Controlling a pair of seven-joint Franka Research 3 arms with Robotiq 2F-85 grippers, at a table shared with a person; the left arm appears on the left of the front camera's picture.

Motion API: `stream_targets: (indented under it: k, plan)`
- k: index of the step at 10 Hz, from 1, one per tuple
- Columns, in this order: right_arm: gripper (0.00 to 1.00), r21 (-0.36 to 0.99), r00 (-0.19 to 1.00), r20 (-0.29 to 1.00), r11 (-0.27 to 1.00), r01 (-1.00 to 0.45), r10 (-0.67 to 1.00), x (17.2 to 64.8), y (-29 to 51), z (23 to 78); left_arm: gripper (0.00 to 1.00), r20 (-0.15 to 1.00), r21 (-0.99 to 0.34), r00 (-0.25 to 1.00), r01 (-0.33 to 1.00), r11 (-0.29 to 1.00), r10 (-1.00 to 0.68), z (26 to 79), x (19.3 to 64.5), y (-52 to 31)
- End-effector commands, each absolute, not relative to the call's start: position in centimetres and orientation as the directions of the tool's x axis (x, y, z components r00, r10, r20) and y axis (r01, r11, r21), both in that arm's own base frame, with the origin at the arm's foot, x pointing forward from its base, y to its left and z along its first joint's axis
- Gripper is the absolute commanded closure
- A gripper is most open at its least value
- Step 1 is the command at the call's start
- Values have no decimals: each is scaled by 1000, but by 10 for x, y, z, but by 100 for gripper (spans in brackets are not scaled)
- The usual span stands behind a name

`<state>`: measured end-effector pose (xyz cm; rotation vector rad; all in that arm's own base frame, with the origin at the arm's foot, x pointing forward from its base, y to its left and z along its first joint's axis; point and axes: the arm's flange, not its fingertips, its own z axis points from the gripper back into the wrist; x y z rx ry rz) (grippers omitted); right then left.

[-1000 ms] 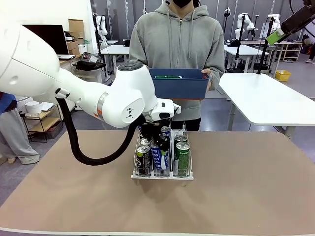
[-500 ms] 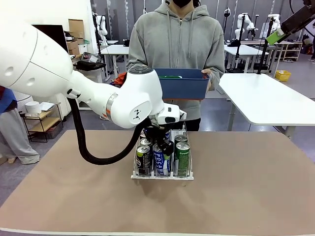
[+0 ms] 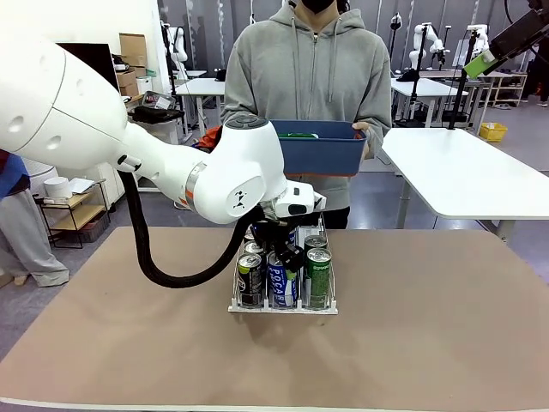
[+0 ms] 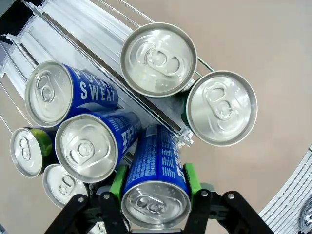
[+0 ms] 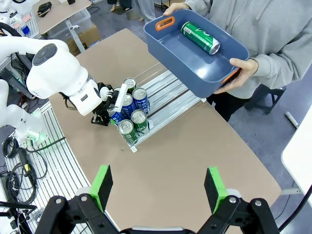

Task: Fill the beverage cans into the dispenser.
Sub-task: Place the picked Ionic drink in the line of the Automatic Can Dispenser with the same cans, then pick up the Sprite handed by the human.

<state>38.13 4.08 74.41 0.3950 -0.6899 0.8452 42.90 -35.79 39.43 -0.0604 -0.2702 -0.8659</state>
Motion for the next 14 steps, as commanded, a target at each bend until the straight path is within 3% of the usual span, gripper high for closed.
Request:
stream_targets:
  k: [1, 2, 3, 4, 5, 9, 10, 14]
  plan:
    - [0, 53, 470, 692, 611, -790, 548, 381, 42, 743, 23, 259, 57, 616, 759, 649, -744, 394, 429, -358]
    - [0, 53, 470, 692, 611, -790, 548, 381, 42, 743, 23, 270, 80, 622, 746, 661, -735, 403, 426, -355]
    - [0, 53, 470, 692, 611, -790, 548, 381, 42, 743, 3, 285, 105, 632, 727, 679, -721, 411, 423, -352]
    - [0, 53, 470, 692, 611, -790, 548, 381, 42, 743, 18, 303, 114, 639, 712, 693, -707, 418, 420, -350]
    - [0, 53, 470, 692, 611, -790, 548, 381, 42, 743, 0, 325, 126, 643, 698, 705, -694, 424, 418, -347]
    - [0, 53, 470, 692, 611, -790, 548, 381, 42, 743, 0, 401, 166, 609, 687, 708, -685, 434, 405, -345]
    - [0, 53, 470, 692, 611, -790, 548, 381, 42, 743, 0, 350, 118, 629, 706, 698, -695, 443, 415, -347]
    - [0, 53, 470, 692, 611, -790, 548, 381, 42, 743, 0, 350, 118, 629, 706, 698, -695, 443, 415, -347]
